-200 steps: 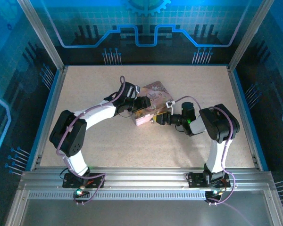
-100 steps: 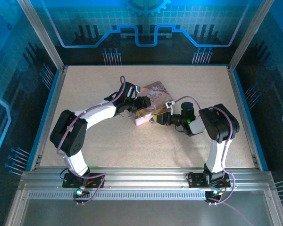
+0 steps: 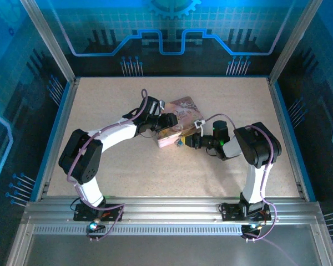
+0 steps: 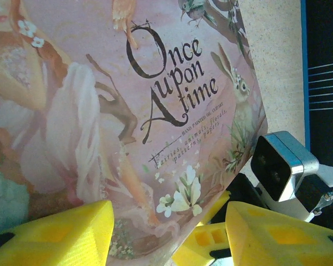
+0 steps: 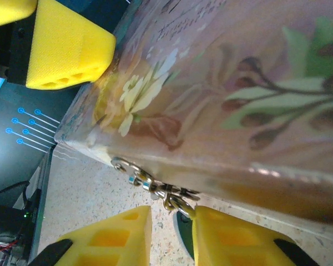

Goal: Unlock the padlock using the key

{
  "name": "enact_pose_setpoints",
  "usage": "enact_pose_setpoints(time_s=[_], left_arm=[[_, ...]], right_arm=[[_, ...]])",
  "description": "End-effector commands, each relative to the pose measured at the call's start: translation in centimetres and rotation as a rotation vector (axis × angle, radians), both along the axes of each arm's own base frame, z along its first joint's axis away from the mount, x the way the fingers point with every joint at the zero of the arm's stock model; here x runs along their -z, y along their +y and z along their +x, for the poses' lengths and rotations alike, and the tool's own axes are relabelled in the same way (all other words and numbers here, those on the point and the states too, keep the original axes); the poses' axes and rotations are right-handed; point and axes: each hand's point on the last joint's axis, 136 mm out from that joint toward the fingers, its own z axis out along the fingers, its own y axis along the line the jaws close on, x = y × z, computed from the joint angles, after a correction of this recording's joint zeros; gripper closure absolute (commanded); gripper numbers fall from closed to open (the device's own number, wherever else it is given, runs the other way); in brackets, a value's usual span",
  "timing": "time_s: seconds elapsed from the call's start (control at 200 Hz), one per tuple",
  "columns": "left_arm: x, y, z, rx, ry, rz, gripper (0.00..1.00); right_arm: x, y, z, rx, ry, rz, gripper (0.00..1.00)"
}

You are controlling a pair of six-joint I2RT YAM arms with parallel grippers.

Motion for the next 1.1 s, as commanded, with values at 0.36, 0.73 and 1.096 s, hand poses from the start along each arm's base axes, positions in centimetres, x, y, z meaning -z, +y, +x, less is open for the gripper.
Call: enact_pose_setpoints(time_s=[0.36, 0.73, 1.096], left_arm=[[1.4, -0.1, -0.6, -0.002, 0.043, 0.007, 0.44], [3.0, 0.6, -2.7, -0.016, 0.085, 0.019, 0.43], [3.1, -0.2, -4.8, -0.014, 0.113, 0.000, 0.41]], right_arm=[[-0.9, 0.2, -0.1, -0.001, 0.003, 0.012, 1.00], [-1.9, -0.9, 1.2, 0.158, 0.075, 0.057, 1.00], [-2.2, -2.0, 2.0, 0.315, 0.194, 0.107, 1.00]])
